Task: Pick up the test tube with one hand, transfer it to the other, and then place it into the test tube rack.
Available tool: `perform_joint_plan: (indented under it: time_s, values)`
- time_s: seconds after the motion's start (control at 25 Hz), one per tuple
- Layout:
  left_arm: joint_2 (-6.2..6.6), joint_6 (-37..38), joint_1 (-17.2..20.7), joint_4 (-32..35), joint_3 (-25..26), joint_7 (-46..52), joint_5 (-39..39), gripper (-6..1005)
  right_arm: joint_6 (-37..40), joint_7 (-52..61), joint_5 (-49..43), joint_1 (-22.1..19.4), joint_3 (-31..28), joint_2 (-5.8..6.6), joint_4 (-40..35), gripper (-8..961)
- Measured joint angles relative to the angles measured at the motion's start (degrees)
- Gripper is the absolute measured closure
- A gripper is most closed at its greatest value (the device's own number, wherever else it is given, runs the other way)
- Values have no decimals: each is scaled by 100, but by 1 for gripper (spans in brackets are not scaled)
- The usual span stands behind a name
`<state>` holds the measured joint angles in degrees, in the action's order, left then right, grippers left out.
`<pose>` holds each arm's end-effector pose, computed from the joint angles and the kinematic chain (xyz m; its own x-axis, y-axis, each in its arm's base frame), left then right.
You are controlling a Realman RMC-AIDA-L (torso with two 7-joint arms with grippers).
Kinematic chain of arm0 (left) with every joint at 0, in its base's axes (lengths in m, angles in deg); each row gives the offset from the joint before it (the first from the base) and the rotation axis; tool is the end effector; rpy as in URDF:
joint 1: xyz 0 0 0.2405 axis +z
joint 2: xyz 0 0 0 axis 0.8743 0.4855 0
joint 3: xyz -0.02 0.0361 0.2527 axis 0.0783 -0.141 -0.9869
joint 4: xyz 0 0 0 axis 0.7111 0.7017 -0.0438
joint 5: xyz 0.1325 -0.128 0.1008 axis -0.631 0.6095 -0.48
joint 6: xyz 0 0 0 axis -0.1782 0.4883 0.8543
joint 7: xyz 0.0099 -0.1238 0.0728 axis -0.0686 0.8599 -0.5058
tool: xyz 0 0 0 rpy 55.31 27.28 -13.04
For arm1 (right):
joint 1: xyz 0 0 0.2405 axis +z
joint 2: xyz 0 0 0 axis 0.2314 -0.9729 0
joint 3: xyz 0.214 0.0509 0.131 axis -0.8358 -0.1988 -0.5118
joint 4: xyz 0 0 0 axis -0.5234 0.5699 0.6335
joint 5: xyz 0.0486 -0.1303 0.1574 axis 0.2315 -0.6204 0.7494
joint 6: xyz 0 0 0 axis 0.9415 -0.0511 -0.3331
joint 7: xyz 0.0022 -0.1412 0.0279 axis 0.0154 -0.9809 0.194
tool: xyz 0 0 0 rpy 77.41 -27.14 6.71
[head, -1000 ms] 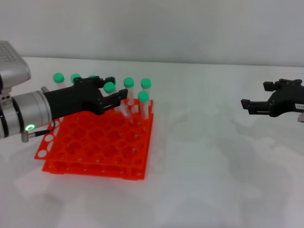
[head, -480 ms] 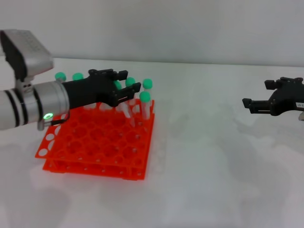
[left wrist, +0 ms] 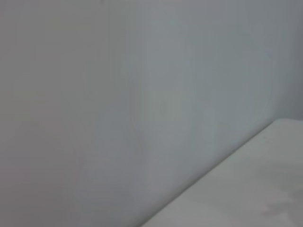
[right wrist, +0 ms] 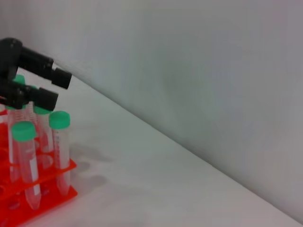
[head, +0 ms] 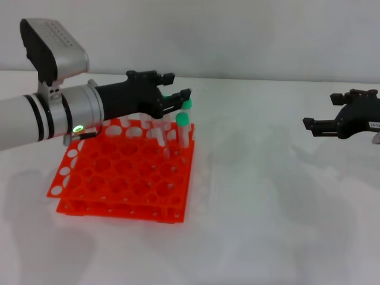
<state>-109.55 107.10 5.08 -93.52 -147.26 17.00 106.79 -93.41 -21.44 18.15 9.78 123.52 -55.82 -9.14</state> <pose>-0.2158 0.4296 -0.0122 0.8637 0.1334 0.4860 0.3880 -0.7914 -0.4724 0.2093 0.3967 0.0415 0.9078 -0.3119 -0.2805 -0.4195 -0.6761 -0.6058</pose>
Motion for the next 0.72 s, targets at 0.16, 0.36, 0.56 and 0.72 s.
perform_joint_plan:
  time_s: [0.16, 0.36, 0.56, 0.72]
  values:
    - [0, 406, 33, -76, 0, -53, 167, 478, 1, 20, -35, 40, -11, 2, 1, 108]
    - [-9, 1418, 412, -451, 0, -63, 759, 478, -23, 21, -38, 15, -183, 2, -24, 107]
    - [-8, 2539, 1245, -728, 1, -65, 1736, 478, 0, -29, -17, -75, -313, 1, -27, 107]
    - [-15, 3165, 2090, -700, 0, -174, 2451, 478, 36, -305, 176, -227, -550, -16, 22, 107]
